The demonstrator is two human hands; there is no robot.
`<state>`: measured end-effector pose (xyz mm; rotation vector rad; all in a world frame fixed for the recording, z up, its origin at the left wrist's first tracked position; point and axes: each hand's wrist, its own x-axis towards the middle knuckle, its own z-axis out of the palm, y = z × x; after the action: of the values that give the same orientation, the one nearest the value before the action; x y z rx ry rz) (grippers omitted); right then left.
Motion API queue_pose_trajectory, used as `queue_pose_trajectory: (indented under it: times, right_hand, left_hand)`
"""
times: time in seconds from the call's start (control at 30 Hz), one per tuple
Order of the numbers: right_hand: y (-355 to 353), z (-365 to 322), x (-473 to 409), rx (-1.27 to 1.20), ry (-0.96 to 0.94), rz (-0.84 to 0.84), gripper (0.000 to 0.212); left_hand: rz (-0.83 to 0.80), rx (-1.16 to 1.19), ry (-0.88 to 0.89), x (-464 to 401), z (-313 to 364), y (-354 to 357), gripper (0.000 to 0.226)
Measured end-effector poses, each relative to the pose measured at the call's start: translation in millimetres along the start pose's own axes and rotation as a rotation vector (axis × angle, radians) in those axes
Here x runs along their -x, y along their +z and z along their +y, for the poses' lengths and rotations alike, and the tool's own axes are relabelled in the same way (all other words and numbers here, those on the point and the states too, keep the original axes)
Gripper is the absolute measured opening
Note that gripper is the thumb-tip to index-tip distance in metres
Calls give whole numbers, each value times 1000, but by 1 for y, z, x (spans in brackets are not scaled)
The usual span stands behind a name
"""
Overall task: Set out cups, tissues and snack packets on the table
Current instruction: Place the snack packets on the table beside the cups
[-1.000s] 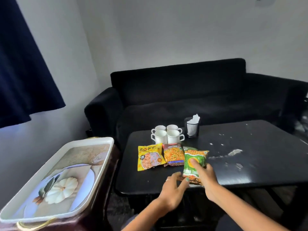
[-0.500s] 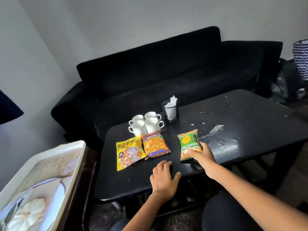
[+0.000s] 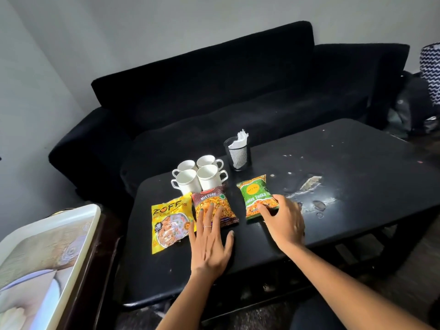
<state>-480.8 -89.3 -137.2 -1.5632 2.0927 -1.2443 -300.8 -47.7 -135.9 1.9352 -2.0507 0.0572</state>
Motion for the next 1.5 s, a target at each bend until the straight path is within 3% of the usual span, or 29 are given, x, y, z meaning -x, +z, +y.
queue_pose_trajectory:
  times: [0.13,0.63,0.83,0.93,1.07,1.17,1.5]
  right_hand:
    - [14,1,-9,124,-144,-23,40]
    - [20,5,-12,138,-205,-89,26]
    - [14,-2,-9,160,-188,-47,55]
    - [12,-11,-1,289,-326,-16,55]
    - [12,-23,7,427,-580,-102,56]
    - [12,-27,4,442,-571,-150,55]
    - [19,-32,-5,433,-724,-194,49]
  left_hand:
    - [12,-7,16,-7,-3,5,65]
    - [3,78,-22,-11,-6,7,64]
    - [11,73,-12,-11,-5,6,64]
    - [25,77,-11,-11,-5,5,63]
    - [95,99,-117,-10,-5,4,60]
    - [126,80,-149,-15,-5,4,61]
    - [89,112,2,-23,-3,-1,64]
